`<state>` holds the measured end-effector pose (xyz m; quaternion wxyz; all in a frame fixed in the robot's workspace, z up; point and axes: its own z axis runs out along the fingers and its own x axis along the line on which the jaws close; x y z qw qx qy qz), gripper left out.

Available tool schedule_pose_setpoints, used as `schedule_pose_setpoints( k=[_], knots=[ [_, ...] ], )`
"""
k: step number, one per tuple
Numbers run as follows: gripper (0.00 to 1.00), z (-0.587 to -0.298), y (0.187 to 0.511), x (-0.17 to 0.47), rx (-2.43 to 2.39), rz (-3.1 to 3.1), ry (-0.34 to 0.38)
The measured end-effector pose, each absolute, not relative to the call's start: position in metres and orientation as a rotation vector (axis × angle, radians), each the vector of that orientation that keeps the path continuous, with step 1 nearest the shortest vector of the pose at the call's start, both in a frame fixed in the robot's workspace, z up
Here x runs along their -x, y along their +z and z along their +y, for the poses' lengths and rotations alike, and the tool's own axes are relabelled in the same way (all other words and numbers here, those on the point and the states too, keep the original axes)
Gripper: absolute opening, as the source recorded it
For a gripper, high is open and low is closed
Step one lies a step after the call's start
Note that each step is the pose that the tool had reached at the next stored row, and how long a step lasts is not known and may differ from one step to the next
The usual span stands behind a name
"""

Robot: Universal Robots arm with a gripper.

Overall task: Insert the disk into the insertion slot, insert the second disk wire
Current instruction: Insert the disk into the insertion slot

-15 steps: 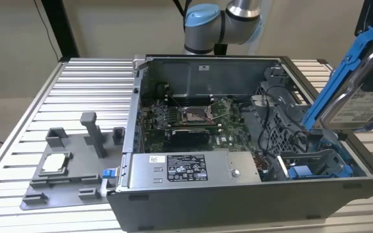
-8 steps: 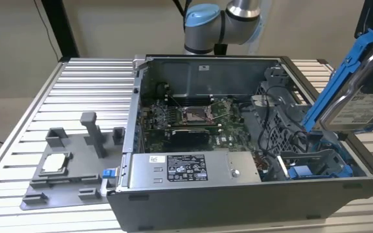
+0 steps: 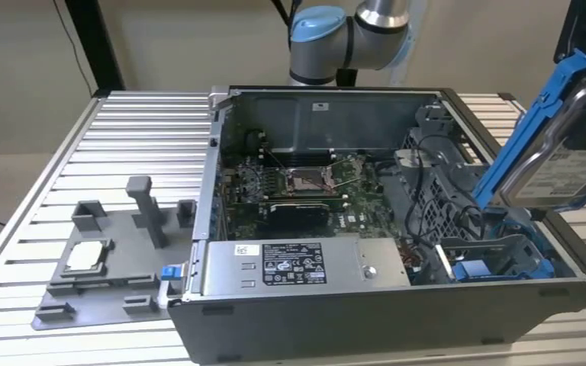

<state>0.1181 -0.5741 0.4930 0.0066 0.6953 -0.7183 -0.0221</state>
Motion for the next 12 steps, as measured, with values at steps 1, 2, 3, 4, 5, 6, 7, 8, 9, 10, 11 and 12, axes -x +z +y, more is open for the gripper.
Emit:
schedule_pose_setpoints(
  k=[1, 2, 3, 4, 5, 6, 7, 8, 9, 10, 11, 12],
  knots=[
    [0.00, -0.574, 0.492, -0.118, -2.175, -2.247, -0.069],
    [0.00, -0.574, 0.491, -0.118, -2.175, -2.247, -0.069],
    [0.00, -0.574, 0.491, -0.118, -2.175, -2.247, -0.069],
    [0.00, -0.574, 0.490, -0.117, -2.175, -2.247, -0.069],
    [0.00, -0.574, 0.489, -0.117, -2.175, -2.247, -0.069],
    [0.00, -0.574, 0.488, -0.117, -2.175, -2.247, -0.069],
    [0.00, -0.574, 0.487, -0.117, -2.175, -2.247, -0.069],
    [0.00, -0.574, 0.485, -0.117, -2.175, -2.247, -0.069],
    [0.00, -0.574, 0.484, -0.117, -2.175, -2.247, -0.069],
    [0.00, -0.574, 0.482, -0.117, -2.175, -2.247, -0.069],
    [0.00, -0.574, 0.481, -0.117, -2.175, -2.247, -0.069],
    [0.00, -0.574, 0.479, -0.117, -2.175, -2.247, -0.069]
  ],
)
